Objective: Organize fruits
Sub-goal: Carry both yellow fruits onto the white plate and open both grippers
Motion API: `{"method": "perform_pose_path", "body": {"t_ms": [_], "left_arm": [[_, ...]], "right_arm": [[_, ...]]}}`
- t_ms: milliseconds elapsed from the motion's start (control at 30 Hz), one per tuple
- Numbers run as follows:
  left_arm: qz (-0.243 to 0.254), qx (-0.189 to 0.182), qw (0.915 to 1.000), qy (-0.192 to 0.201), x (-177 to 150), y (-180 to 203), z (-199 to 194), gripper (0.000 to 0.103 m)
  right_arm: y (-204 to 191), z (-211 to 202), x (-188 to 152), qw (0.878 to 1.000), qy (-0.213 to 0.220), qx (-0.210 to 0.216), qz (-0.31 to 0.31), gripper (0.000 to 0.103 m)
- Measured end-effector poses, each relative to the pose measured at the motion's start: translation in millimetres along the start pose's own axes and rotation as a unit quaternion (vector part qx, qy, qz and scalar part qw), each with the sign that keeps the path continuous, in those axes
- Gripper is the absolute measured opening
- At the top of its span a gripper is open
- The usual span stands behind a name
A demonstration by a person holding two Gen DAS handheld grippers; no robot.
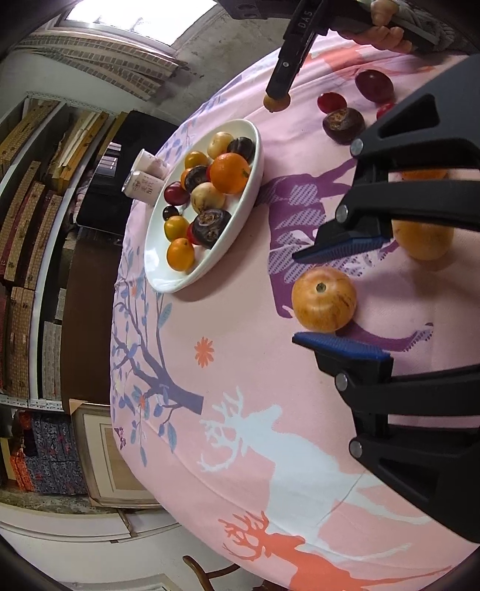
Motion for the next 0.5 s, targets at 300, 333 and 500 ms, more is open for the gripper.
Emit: {"method": "perform_pose_path", "body": {"t_ms": [300, 333, 500], "left_arm": [[0.042, 0.060, 0.9973, -0.005, -9.5, 4.8, 11.3, 0.042], [0.038, 0.058, 0.9975, -0.007, -8.7, 2.7, 11.8, 0.042], [0.028, 0.052, 0.9982, -0.007, -8.7, 0.2, 12.0, 0.042]], "right_arm": [[0.5, -0.2, 0.3, 1.000, 0.002, 0.004, 0.000, 0.027], [0.2, -0.3, 0.3, 1.000, 0.002, 0.004, 0.000, 0.027], [1.7, -2.6, -0.2, 1.000, 0.006, 0.008, 0.005, 0.027]]}}
Point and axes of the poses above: each gripper's, at about its wrist camera, not at the fingertips, and z roughly the way its jaws point, y to its right, x to its top, the point moved 3 cm from there along z, roughly the way its jaws point, and after that the axes turned 7 degrees about -z, right-handed, at the moved point
